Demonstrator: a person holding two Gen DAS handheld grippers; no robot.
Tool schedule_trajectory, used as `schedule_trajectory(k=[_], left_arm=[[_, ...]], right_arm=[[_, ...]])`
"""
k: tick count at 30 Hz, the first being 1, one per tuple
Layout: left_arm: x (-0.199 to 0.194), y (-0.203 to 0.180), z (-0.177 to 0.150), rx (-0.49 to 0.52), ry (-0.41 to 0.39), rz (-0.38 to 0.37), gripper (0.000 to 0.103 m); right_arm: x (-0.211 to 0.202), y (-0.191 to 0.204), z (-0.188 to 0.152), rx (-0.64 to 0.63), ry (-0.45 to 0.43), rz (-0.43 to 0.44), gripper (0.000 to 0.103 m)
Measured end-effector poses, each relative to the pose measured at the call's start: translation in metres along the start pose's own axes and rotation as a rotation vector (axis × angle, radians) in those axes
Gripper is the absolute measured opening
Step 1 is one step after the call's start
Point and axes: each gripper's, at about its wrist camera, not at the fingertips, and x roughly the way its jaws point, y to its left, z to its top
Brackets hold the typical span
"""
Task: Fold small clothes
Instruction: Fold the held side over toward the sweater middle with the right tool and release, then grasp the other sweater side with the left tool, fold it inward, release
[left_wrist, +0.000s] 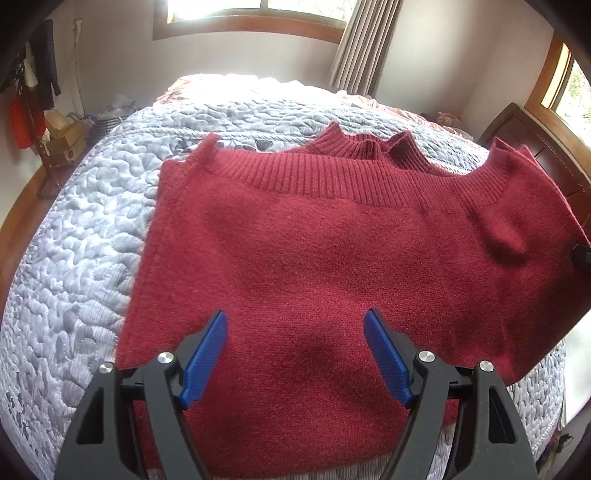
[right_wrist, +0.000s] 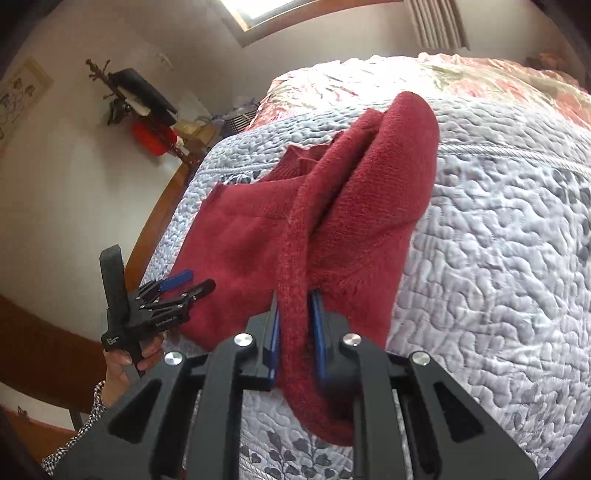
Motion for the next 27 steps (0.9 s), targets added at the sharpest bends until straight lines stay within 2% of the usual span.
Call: schedule_trajectory(k=[4, 9, 11, 12, 14, 16, 19, 21, 22, 25, 27], left_arm=[[-0.005, 0.010, 0.000, -0.015, -0.001, -0.004, 0.077], [-0.005, 0.017, 0.002, -0.039, 0.003, -0.011, 0.077], [-0.004, 0.016, 0.003, -0.041, 0.004, -0.008, 0.077], [-0.004, 0.015, 0.003, -0.039, 0.004, -0.006, 0.077], [-0.003, 0.012, 0.004, -0.039, 0.007, -0.010, 0.077], [-0.003, 0.009, 0.006, -0.047, 0.016, -0.029, 0.077], [-0.004, 0.000, 0.010, -0.062, 0.028, -0.082, 0.077], [-0.004, -0.010, 0.013, -0.063, 0.034, -0.119, 0.077], [-0.004, -0.015, 0.014, -0.062, 0.040, -0.141, 0.077], [0.002, -0.034, 0.019, -0.051, 0.062, -0.181, 0.077], [0.009, -0.047, 0.022, -0.044, 0.076, -0.204, 0.077]], right_arm=[[0.036, 0.023, 0.005, -0.035, 0.063, -0.018, 0.012], [0.089, 0.027, 0.001, -0.031, 0.155, -0.023, 0.012], [0.102, 0.028, -0.003, -0.031, 0.183, -0.004, 0.026], [0.103, 0.030, -0.004, -0.035, 0.184, 0.008, 0.027], [0.099, 0.033, -0.007, -0.064, 0.181, 0.026, 0.034], [0.086, 0.035, -0.009, -0.063, 0.167, 0.056, 0.034], [0.050, 0.034, -0.008, -0.049, 0.101, 0.144, 0.039], [0.025, 0.030, -0.007, -0.042, 0.052, 0.165, 0.041], [0.014, 0.027, -0.007, -0.040, 0.037, 0.152, 0.042], [-0.008, 0.014, -0.011, -0.040, -0.006, 0.043, 0.042], [-0.015, -0.005, -0.018, -0.009, -0.007, 0.029, 0.042]])
